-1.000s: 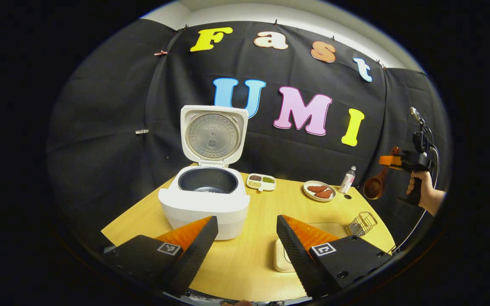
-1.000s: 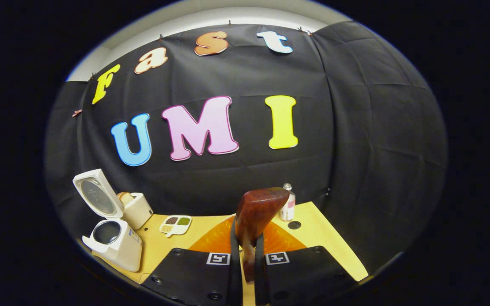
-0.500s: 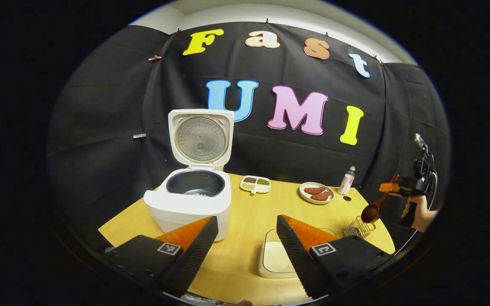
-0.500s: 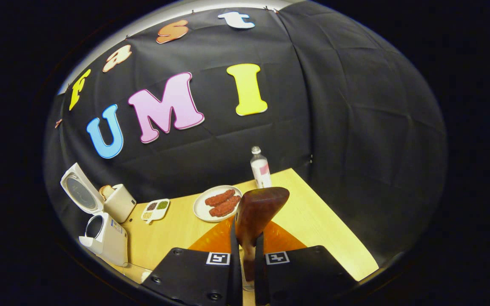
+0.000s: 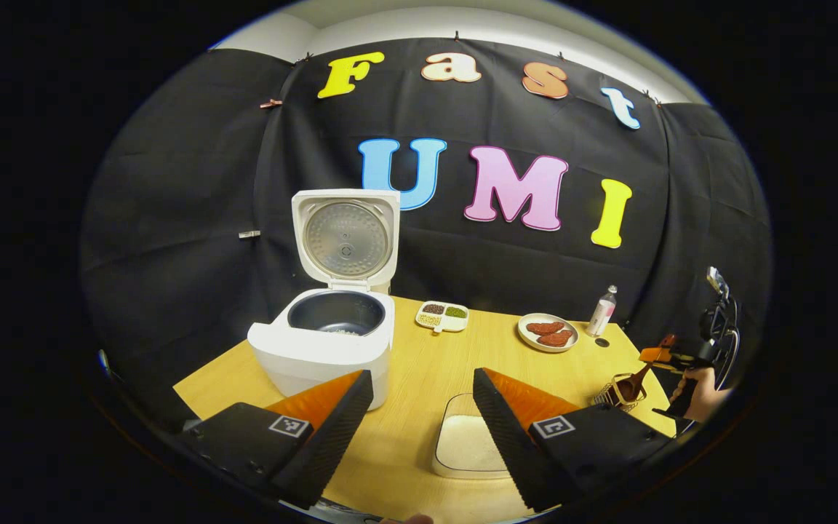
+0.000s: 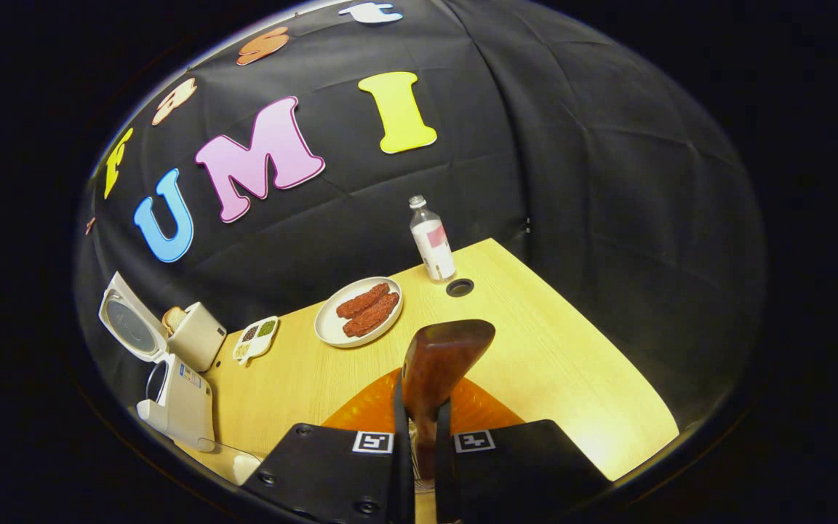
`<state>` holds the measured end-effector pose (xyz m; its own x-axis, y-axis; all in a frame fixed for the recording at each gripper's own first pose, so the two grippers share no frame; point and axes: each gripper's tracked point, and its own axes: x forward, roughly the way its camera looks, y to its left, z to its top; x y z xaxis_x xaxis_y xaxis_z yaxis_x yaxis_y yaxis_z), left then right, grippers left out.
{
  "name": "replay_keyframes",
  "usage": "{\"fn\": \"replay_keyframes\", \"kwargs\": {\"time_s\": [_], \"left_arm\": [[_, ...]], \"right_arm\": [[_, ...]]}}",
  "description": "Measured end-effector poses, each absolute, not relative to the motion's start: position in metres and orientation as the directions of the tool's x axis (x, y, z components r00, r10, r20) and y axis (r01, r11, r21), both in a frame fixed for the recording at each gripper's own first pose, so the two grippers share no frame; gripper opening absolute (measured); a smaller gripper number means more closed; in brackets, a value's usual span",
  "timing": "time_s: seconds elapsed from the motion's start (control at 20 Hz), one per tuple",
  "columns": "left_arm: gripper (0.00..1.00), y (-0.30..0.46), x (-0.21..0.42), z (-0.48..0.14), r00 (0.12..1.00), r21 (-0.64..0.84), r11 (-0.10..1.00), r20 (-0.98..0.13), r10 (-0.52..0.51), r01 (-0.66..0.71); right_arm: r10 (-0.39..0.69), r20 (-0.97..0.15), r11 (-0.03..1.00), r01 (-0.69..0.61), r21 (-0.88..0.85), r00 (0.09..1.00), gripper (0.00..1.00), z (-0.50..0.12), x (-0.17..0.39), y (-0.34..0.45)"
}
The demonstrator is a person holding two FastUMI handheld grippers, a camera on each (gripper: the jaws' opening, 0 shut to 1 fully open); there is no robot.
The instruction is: Close the left gripper, press the button to open the rice cooker; take a wooden spoon from the chopstick holder with the right hand, scoop a spoonful of rice and pour it into the rice cooker, then put the wooden spoon back into the chopstick holder.
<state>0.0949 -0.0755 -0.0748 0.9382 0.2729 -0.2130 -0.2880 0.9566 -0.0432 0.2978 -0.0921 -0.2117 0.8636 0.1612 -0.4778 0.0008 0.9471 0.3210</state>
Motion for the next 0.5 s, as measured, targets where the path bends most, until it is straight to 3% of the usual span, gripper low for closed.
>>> {"fn": "replay_keyframes", "kwargs": {"time_s": [0.45,0.5], "left_arm": [[0.95,-0.084,0.094,-0.077,0.940,-0.058,0.954,-0.201,0.277,-0.293],[0.95,-0.086,0.094,-0.078,0.940,-0.064,0.954,-0.202,0.274,-0.292]], "right_arm": [[0.146,-0.472,0.924,0.051,0.379,0.870,0.23,-0.218,0.298,-0.112],[0.141,-0.470,0.924,0.055,0.378,0.871,0.17,-0.215,0.295,-0.115]]}}
